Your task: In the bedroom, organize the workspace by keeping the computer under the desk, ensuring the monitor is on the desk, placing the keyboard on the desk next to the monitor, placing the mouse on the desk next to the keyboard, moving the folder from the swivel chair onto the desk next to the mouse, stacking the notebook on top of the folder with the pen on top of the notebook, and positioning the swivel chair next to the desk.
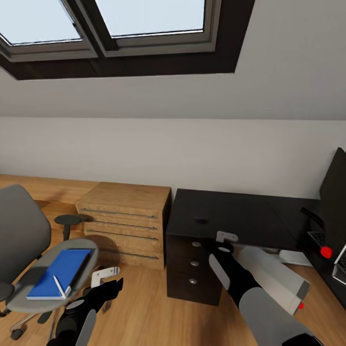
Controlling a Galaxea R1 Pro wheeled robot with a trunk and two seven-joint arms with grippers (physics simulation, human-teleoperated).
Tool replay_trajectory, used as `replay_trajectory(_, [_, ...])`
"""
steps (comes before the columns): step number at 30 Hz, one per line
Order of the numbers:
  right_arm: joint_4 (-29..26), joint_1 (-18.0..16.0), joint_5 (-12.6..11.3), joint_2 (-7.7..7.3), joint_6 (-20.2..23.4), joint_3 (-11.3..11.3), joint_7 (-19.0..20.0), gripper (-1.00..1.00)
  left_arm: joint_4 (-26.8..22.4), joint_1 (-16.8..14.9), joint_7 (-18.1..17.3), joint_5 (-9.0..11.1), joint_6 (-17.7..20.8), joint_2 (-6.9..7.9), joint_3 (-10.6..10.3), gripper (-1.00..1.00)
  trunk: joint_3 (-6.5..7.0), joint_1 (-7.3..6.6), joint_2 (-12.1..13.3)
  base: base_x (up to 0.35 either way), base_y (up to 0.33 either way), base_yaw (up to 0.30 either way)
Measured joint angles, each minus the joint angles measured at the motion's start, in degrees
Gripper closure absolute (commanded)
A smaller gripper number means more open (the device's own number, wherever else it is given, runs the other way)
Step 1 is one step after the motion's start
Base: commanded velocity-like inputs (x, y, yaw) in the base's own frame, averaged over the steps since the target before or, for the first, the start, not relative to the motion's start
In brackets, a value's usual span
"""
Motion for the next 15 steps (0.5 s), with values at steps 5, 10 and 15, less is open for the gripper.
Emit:
replay_trajectory(5, [0.01, 0.06, 0.02, 0.06, 0.01, 0.06, 1.15, -1.00, 0.52, 0.00, 0.02, -0.01, 0.00, -0.01, -0.04, -1.00, 0.00, 0.00, 0.00, 0.321, -0.040, 0.000])
replay_trajectory(10, [0.02, 0.38, 0.08, 0.12, -0.05, 1.89, 2.13, -1.00, 0.70, 0.01, 0.02, -0.02, 0.00, -0.01, -0.03, -1.00, 0.00, 0.00, 0.00, 0.321, -0.063, 0.000])
replay_trajectory(15, [0.01, 0.69, 0.11, 0.06, -0.21, 4.50, 2.33, -1.00, 0.63, 0.01, 0.02, -0.02, 0.00, 0.04, 0.02, -1.00, 0.00, 0.00, 0.00, 0.321, -0.068, 0.000])
